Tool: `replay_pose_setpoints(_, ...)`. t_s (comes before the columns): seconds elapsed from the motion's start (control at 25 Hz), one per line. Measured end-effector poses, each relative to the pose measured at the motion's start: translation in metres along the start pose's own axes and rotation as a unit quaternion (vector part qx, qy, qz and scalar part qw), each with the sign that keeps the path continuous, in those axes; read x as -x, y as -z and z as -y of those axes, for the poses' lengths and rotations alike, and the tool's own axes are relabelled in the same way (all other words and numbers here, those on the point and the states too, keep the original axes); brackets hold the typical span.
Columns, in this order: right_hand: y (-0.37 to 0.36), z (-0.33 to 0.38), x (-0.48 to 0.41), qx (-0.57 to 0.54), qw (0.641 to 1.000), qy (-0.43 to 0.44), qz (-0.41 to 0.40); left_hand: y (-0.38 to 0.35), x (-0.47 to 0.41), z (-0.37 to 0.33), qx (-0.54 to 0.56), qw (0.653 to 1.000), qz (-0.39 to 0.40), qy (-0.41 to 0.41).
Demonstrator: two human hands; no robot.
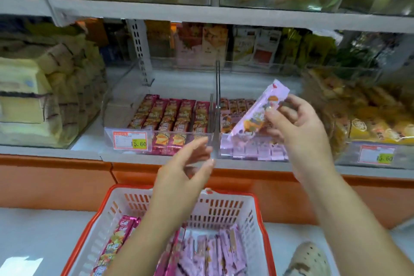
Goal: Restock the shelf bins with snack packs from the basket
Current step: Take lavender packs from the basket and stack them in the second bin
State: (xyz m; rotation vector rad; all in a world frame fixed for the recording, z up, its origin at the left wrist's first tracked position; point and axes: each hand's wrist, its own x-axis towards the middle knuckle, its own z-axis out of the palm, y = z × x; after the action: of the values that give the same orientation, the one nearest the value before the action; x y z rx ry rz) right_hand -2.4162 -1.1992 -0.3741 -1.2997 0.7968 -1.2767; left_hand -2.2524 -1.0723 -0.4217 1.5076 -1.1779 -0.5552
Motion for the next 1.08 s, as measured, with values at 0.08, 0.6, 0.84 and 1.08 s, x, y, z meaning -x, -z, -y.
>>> replay_pose_setpoints(0.08,0.004,0.02,-0.046,0.094,0.995,0.021,-0.018,0.004,-0.038,-0.014,-0.101,0.991,-0.036,-0.079)
replay_pose_setpoints(0.6,-0.023,-0.064,-0.125,0.423,0.832,-0.315,0.171,-0.021,-0.1,0.002,-0.292,0.955,0.008,-0.056)
replay_pose_setpoints(0.84,-0.022,-0.028,-0.099,0.383,0.914,-0.103,0.078,-0.011,-0.074,0.009,-0.14,0.983,-0.054,-0.106)
replay_pose_setpoints(1.08,-0.017,0.002,-0.003,0.258,0.892,-0.198,0.315,-0.009,0.031,0.106,-0.076,0.994,-0.046,0.065)
